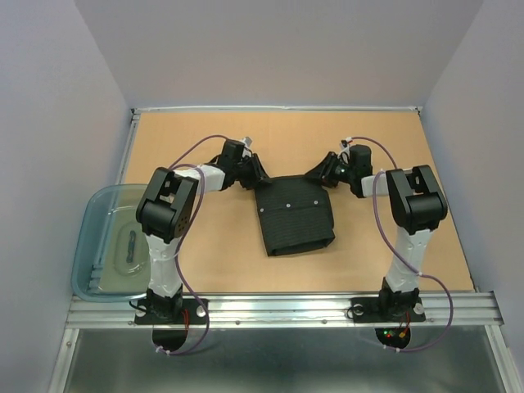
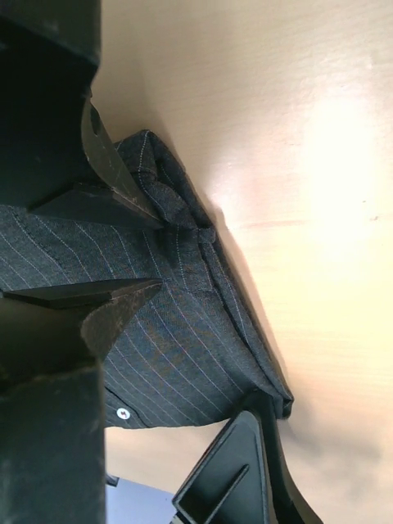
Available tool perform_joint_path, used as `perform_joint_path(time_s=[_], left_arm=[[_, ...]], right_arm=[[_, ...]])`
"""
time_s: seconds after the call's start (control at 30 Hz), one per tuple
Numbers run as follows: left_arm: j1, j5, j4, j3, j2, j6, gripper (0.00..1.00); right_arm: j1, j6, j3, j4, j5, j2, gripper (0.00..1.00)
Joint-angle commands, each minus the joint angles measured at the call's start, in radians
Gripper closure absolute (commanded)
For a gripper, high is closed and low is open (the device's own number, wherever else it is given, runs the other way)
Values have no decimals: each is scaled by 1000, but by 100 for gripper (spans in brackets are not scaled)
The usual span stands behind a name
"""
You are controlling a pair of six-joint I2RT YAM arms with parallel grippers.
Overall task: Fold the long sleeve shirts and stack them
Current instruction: Fold the shirt
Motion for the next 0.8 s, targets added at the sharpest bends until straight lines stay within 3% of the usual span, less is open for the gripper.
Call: perform_joint_path(time_s=[0.0, 0.23, 0.37, 0.57, 0.77], left_arm=[[21, 33, 25, -10, -57, 13, 57], [-35, 56, -49, -70, -318, 55, 52], [-153, 45, -122, -131, -445, 98, 51], [-355, 71, -135, -254, -463, 118, 52], [-412, 146, -116, -369, -390, 101, 56]], right_arm=[[-20, -8, 48, 3, -45, -59, 61], [-18, -8, -58, -120, -75, -337, 59], [0, 14, -199, -142, -88, -512, 59], [48, 52, -455, -145, -102, -737, 59], [49, 69, -697, -91, -106, -797, 59]])
